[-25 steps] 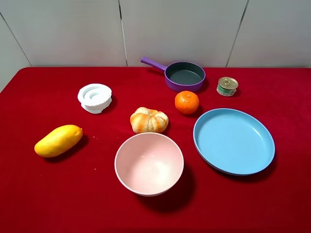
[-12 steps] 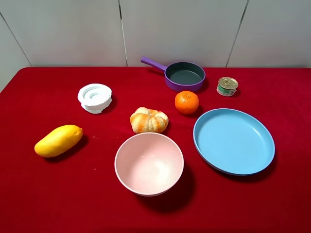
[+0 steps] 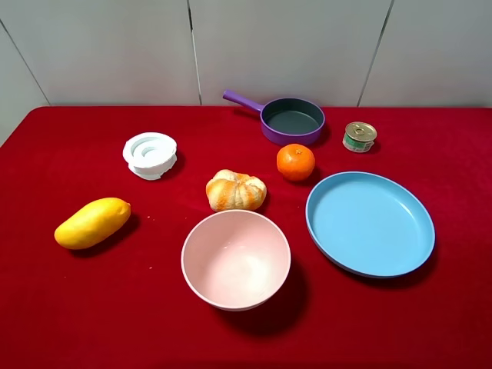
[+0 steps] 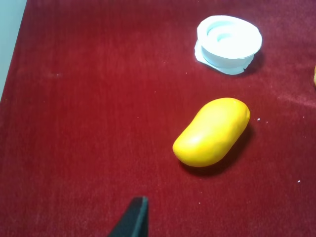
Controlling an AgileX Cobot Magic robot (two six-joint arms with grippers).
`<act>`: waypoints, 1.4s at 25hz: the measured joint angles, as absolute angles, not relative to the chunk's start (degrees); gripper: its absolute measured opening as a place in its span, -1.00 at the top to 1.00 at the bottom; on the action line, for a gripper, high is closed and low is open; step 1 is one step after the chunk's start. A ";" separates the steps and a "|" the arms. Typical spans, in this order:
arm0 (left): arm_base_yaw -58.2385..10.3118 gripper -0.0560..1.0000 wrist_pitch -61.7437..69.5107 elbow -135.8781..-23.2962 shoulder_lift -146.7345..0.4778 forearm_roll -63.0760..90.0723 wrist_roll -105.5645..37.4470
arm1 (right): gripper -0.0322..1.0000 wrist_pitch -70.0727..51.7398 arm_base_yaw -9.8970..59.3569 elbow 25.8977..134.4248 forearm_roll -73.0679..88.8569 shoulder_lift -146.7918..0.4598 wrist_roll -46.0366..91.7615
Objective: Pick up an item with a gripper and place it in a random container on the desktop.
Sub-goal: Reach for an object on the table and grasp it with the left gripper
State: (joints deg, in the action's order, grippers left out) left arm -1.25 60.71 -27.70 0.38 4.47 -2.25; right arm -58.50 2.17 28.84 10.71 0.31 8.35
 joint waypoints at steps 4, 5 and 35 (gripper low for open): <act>-1.25 -0.96 60.71 -27.70 0.38 4.47 -1.26 | -0.41 -58.50 2.17 28.84 10.71 0.31 8.35; -1.25 -0.96 60.71 -27.70 0.38 4.47 -1.14 | -0.41 -58.50 2.17 28.84 10.71 0.31 8.35; -2.23 -0.96 54.46 -38.77 -42.87 4.27 -22.77 | -0.41 -58.50 2.17 28.84 10.71 0.31 8.35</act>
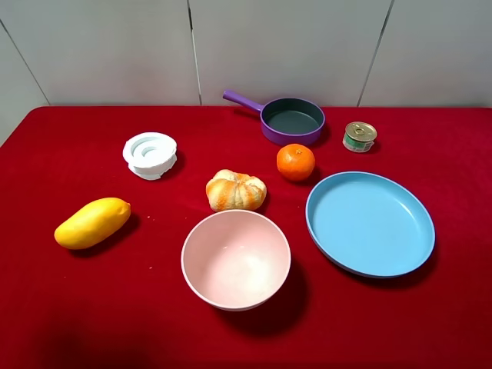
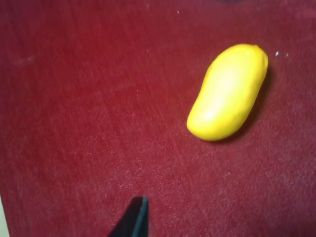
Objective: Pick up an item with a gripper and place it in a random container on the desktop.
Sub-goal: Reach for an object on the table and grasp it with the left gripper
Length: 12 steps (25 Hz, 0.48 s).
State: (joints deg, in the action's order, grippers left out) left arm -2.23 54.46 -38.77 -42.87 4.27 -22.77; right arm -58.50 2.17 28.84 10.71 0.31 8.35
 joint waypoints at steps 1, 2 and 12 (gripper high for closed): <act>-2.80 -0.96 53.99 -39.02 -44.52 4.27 -23.60 | -0.41 -58.50 2.17 28.84 10.71 0.31 8.35; -3.51 -0.96 53.39 -39.07 -46.17 4.27 -24.75 | -0.41 -58.50 2.17 28.84 10.71 0.31 8.35; -8.74 -0.94 46.05 -39.28 -60.64 4.27 -31.71 | -0.41 -58.50 2.17 28.84 10.71 0.31 8.35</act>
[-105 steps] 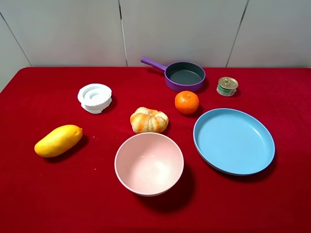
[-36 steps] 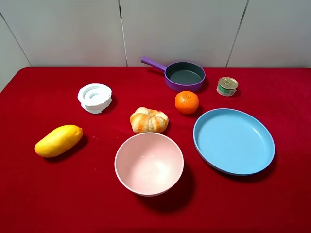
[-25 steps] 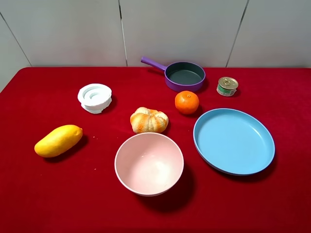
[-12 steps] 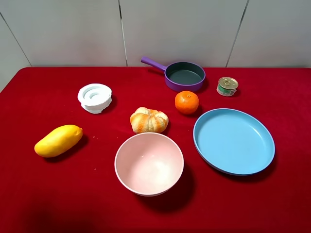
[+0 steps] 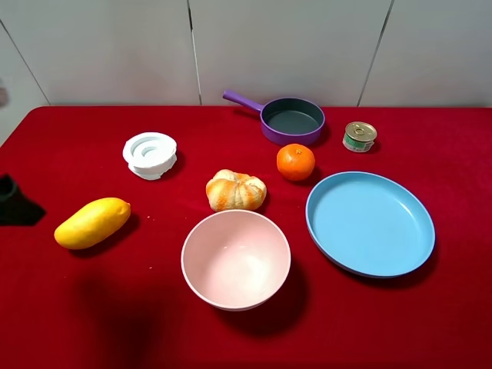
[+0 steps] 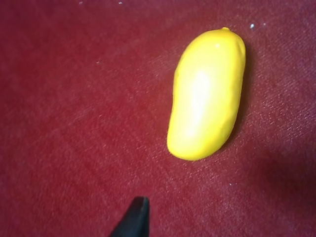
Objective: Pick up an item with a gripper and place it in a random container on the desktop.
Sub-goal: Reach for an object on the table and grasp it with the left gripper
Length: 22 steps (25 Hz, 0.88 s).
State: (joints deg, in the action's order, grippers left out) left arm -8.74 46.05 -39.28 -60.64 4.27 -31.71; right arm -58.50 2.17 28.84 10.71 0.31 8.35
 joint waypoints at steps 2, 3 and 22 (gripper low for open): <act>-9.12 -0.93 44.73 -39.28 -62.93 4.27 -32.92 | -0.41 -58.50 2.17 28.84 10.71 0.31 8.35; -9.12 -0.93 43.96 -39.28 -64.19 4.27 -33.40 | -0.41 -58.50 2.17 28.84 10.71 0.31 8.35; -10.66 -0.82 31.55 -39.32 -87.10 3.99 -37.19 | -0.41 -58.50 2.17 28.84 10.71 0.31 8.35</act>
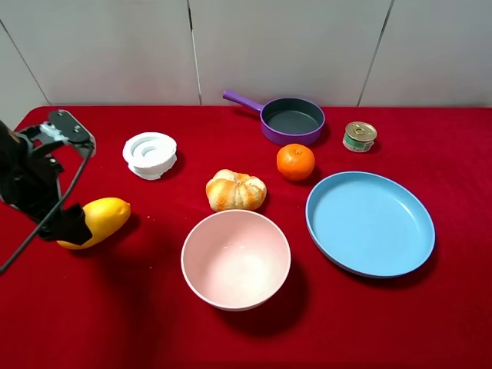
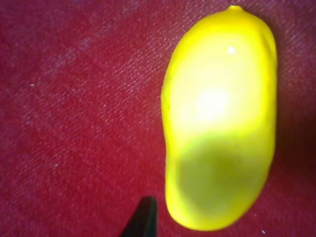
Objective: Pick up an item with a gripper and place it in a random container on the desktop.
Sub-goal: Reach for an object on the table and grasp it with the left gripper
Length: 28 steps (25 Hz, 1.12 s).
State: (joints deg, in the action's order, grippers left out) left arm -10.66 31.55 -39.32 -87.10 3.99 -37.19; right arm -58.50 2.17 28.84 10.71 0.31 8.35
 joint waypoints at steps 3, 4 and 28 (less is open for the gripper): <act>-10.66 -0.82 29.31 -39.32 -89.19 3.52 -37.19 | -0.41 -58.50 2.17 28.84 10.71 0.31 8.35; -10.66 -0.82 28.71 -39.32 -89.75 3.15 -37.19 | -0.41 -58.50 2.17 28.84 10.71 0.31 8.35; -10.66 -0.81 15.59 -39.39 -100.05 2.61 -40.15 | -0.41 -58.50 2.17 28.84 10.71 0.31 8.35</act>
